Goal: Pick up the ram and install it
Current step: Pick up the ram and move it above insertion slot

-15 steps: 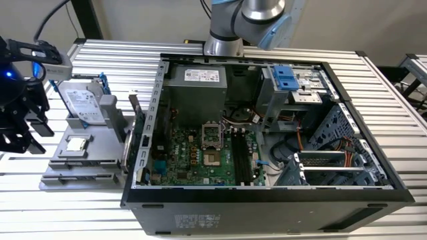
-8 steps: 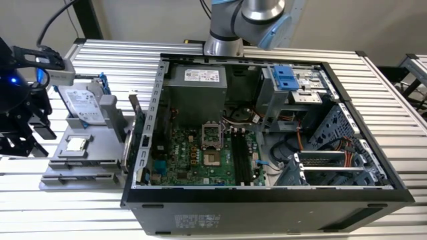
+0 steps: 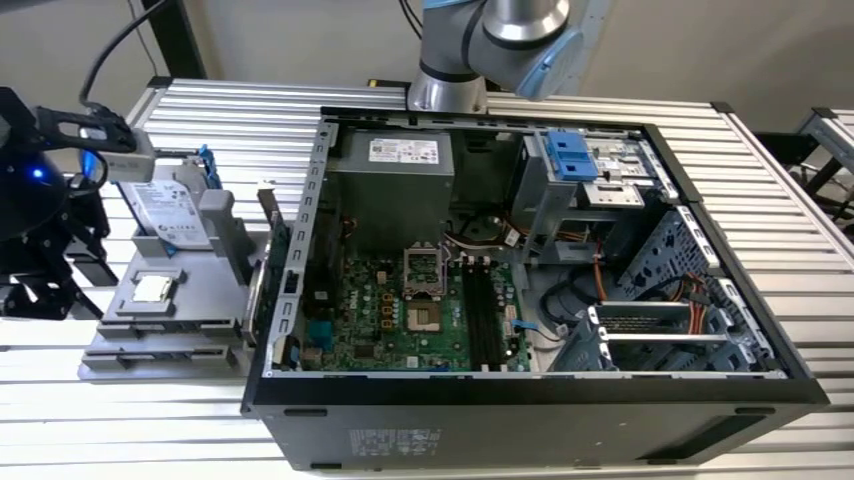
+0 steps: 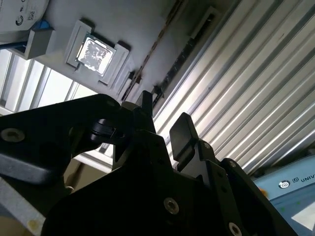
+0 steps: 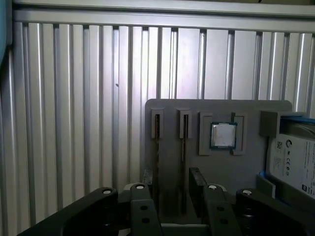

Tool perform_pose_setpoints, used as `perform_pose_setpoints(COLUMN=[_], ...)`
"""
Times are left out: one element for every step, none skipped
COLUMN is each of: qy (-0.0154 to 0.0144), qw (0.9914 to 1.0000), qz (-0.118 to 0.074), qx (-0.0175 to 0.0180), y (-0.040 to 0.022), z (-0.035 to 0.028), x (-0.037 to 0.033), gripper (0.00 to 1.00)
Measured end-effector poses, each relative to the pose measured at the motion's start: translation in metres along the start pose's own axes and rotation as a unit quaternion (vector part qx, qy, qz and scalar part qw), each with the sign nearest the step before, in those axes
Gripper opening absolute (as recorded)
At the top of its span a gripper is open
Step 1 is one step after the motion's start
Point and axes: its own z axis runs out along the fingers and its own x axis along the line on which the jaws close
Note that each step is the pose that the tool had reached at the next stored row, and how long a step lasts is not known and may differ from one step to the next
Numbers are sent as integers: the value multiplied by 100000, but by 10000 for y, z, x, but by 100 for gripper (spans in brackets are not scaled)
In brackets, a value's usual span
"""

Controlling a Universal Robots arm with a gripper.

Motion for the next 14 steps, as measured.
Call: perform_pose_setpoints(qy=[1, 5, 4, -1, 3, -1, -5, -3, -2, -2, -1, -1, 2, 2], qw=[100000, 100000, 100000, 100000, 100000, 100000, 100000, 100000, 100000, 100000, 100000, 100000, 100000, 100000], qz=[-1, 1, -1, 1, 1, -2, 0, 1, 0, -1, -1, -2, -2, 0], qx=[-2, -6, -2, 0, -1, 2, 4, 2, -2, 2, 0, -1, -1, -2], y=[0, 0, 0, 0, 0, 0, 0, 0, 0, -1, -1, -1, -1, -1], z=[10, 18, 26, 37, 48, 58, 69, 79, 89, 99, 109, 118, 128, 137], x=[0, 1, 1, 1, 2, 2, 2, 3, 3, 3, 3, 4, 4, 4], gripper=[100, 100, 100, 100, 100, 100, 100, 100, 100, 100, 100, 100, 100, 100])
